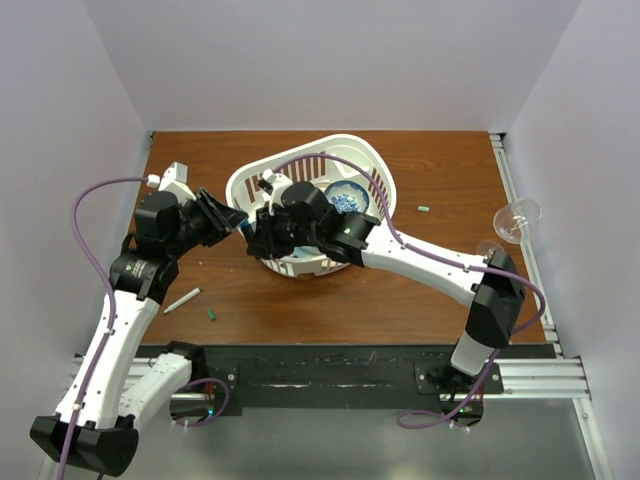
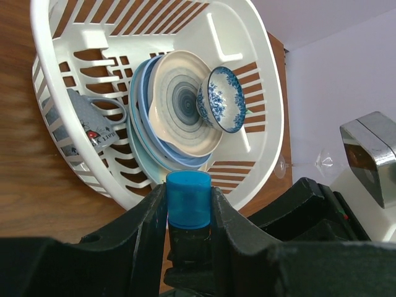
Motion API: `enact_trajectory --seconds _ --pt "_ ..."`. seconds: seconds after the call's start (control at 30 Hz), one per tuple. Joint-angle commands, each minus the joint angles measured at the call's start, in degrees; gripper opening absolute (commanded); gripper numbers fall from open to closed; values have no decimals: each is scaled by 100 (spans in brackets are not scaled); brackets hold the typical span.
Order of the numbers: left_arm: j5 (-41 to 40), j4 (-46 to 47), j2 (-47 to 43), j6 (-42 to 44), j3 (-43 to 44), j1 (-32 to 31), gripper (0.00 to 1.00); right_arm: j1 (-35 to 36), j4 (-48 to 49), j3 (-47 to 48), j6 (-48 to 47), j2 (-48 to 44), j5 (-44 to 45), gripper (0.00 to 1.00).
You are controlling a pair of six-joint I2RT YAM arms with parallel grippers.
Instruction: Insert the pens into the pen caps
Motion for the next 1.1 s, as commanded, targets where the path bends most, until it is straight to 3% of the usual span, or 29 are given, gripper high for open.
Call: enact_trajectory --seconds 0.0,0.1,0.37,0.67,1.07 --pt "721 -44 -122 316 -64 -60 37 -43 805 99 -414 -283 327 0" --pt "950 96 -228 343 -38 -51 53 -43 1165 -262 -502 -564 283 0" --pt "1626 545 -509 342 252 -51 66 -52 1421 -693 -766 -1109 362 0" --pt "2338 966 -536 783 833 -51 70 -236 1666 -1290 -819 -1909 107 0" --pt "3411 3258 -483 177 412 -51 76 -254 2703 -2398 -416 -3016 -1105 0"
